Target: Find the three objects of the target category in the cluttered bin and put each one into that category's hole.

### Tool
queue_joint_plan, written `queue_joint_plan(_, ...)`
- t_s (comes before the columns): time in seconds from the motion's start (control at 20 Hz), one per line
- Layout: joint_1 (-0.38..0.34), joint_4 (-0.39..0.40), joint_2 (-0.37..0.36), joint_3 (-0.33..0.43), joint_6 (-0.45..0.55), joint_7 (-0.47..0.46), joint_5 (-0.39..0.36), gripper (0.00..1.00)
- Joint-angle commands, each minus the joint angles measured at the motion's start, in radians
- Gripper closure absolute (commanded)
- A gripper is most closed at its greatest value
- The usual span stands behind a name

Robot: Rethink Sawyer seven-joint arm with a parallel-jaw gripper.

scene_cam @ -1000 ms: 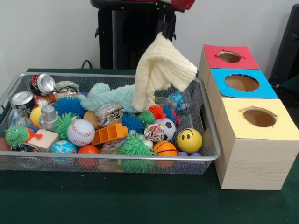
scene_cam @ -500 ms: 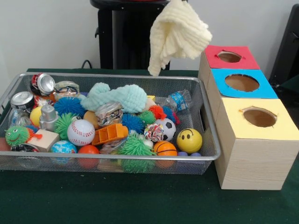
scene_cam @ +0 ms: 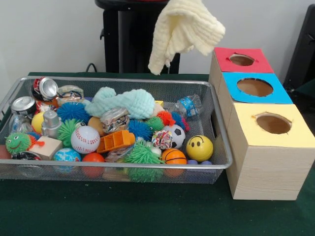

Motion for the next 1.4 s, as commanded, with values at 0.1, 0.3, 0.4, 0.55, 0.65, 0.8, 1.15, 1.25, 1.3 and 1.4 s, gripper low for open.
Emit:
queue_joint_plan(0.1,-0.113,0.145,0.114,0.152,-0.244,0.068,0.024,1.0)
queue_joint_plan(0.3,-0.131,0.166,0.173,0.18,-0.312,0.103,0.025,1.0)
queue_joint_plan(0.4,-0.124,0.177,0.195,0.184,-0.343,0.13,0.031,1.0)
queue_joint_plan(0.55,-0.103,0.186,0.226,0.176,-0.381,0.167,0.04,1.0)
queue_joint_plan(0.65,-0.079,0.197,0.228,0.162,-0.393,0.191,0.05,1.0)
queue_joint_plan(0.8,-0.039,0.209,0.228,0.135,-0.399,0.217,0.066,1.0)
queue_joint_plan(1.15,0.02,0.213,0.219,0.096,-0.359,0.236,0.112,1.0)
queue_joint_plan(1.25,0.022,0.218,0.219,0.099,-0.349,0.232,0.126,1.0)
queue_joint_plan(1.3,0.022,0.224,0.22,0.102,-0.344,0.229,0.136,1.0)
queue_joint_plan(1.4,0.013,0.225,0.213,0.102,-0.333,0.214,0.146,1.0)
